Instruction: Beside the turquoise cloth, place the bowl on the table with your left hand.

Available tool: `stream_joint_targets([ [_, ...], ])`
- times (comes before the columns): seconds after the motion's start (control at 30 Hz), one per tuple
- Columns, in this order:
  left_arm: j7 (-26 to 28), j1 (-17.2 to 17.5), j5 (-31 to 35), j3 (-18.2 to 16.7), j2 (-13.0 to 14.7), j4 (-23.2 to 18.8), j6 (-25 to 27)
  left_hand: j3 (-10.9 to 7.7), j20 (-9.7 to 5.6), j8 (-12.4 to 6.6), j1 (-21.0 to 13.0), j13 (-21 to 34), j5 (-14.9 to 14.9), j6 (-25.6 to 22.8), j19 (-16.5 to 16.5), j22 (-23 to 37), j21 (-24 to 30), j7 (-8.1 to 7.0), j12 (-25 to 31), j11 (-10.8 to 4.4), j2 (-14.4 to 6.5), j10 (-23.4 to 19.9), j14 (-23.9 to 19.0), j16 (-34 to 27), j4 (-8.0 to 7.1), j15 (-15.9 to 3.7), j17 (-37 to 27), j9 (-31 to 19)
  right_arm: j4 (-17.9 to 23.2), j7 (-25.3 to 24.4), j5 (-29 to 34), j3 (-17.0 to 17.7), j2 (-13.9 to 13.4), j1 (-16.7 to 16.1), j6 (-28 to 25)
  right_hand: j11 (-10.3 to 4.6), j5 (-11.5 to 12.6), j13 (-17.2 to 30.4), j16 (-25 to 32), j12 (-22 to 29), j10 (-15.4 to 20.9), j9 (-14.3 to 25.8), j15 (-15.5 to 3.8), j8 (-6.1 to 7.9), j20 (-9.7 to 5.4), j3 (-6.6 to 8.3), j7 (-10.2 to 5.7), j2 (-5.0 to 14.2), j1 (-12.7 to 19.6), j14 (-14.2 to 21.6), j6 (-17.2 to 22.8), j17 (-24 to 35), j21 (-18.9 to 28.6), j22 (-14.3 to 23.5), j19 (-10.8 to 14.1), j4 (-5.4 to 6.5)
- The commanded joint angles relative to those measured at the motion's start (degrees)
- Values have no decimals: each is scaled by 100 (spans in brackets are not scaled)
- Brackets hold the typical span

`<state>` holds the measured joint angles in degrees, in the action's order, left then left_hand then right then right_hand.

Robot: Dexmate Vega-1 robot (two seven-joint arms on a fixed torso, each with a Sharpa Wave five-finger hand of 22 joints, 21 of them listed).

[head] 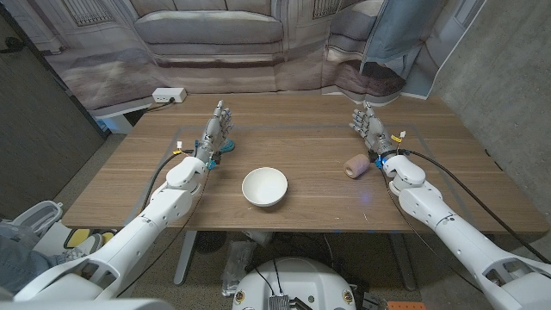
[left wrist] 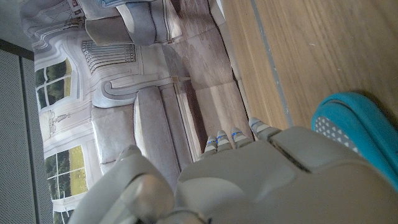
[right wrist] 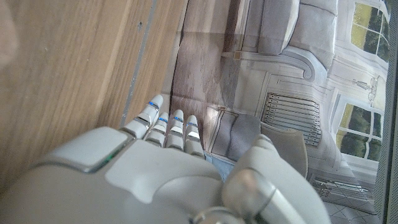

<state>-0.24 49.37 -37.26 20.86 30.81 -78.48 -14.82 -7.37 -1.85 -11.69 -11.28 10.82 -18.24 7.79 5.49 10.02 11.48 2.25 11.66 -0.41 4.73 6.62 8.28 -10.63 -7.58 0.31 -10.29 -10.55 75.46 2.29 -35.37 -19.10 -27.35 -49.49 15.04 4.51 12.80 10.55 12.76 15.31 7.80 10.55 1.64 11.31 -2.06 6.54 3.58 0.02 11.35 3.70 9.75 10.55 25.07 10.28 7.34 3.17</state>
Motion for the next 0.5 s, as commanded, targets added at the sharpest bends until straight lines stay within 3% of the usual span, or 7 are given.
stream_joint_targets([
  [0.03, 252, 99, 8, -28, 154, -470, 399, -35, -115, -35, -60, 9, -40, 28, 46, 29, 31, 11, 40, 1, 5, 27, 40, -41, 10, -13, -14, -11, 130, 267, 449, 561, 451, -246, -246, 18, 30, 8, 22, 27, 62, 8, 1, 25, -209, 26, -18, -11, 31, 74, 45, 19, 9, 9, 52, 0],
  [0.5, 289, 110, 64, -26, 263, -692, 509, -24, -111, -34, -90, 2, -61, -10, 33, 29, 30, 14, 55, 4, -19, -36, -19, -53, 28, 6, -14, -12, 155, 479, 758, 904, 778, -398, -283, 17, 29, 9, 8, 13, 74, 8, 2, 15, -206, 9, -9, -16, 12, 91, 37, 24, -14, 11, 61, 3],
])
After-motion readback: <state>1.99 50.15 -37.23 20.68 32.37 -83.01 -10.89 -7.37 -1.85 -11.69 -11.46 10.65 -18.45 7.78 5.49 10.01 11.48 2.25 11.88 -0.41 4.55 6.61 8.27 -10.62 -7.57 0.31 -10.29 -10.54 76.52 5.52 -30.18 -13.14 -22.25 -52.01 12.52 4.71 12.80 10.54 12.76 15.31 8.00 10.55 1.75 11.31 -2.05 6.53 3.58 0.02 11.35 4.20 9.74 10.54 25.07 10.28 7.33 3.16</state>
